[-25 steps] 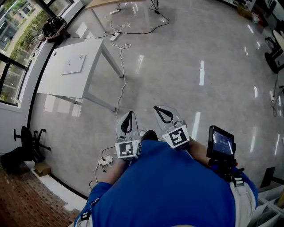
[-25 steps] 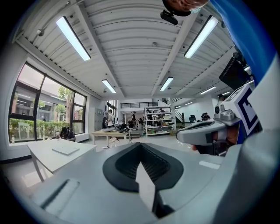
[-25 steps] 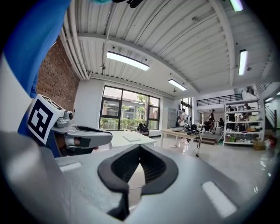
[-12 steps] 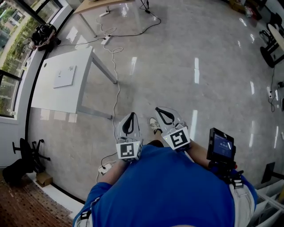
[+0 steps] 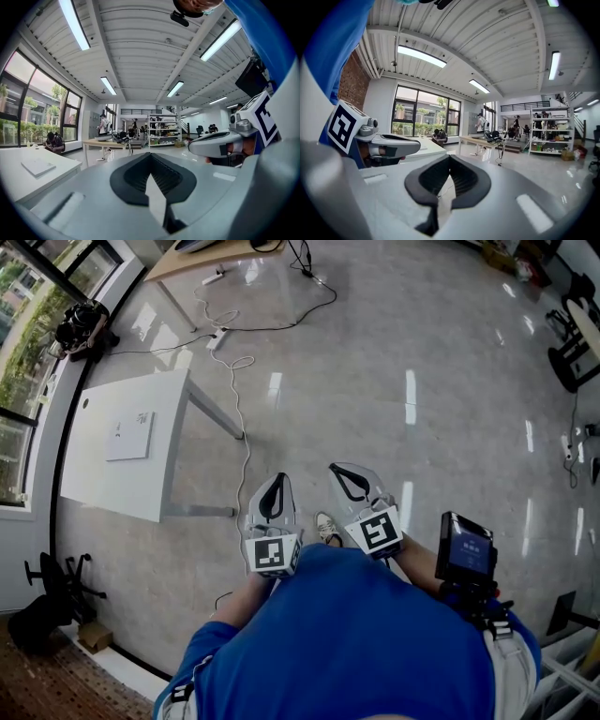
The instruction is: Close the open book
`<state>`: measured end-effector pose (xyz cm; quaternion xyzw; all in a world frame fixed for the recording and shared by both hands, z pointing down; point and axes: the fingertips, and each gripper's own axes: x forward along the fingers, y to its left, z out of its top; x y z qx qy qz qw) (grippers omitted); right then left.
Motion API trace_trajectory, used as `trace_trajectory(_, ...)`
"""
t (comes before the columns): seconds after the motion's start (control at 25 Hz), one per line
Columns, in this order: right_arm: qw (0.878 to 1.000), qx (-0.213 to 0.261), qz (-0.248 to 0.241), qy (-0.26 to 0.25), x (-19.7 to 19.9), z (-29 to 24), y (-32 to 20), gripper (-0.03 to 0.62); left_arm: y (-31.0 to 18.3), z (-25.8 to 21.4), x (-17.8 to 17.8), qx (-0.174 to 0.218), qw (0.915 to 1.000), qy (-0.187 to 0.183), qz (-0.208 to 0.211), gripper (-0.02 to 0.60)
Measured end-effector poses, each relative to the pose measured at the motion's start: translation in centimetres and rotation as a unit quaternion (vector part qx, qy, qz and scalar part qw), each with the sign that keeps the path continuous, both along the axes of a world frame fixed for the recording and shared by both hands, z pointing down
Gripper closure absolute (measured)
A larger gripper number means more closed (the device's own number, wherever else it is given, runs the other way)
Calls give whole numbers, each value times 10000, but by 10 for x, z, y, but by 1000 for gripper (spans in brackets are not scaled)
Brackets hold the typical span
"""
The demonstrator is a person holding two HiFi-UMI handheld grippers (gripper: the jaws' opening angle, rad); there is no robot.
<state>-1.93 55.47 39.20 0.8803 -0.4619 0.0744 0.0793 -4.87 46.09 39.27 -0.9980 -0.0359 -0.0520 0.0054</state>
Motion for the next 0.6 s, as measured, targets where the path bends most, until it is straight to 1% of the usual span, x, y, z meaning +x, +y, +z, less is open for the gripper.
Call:
trace_trajectory(0.28,10000,32,25,85,44,-12,-23,591,-22,-10,42,-26,10000,82,-28,577)
trace_trajectory(0.48,9999,32,-76,87,74,-11,-35,591,-35,-11,69,20,9999,71,-122,577)
trace_trajectory(0.6,9997,79,-208,109,90,-14,-42,591,-41,-14,84,45,9996,75,-262,577)
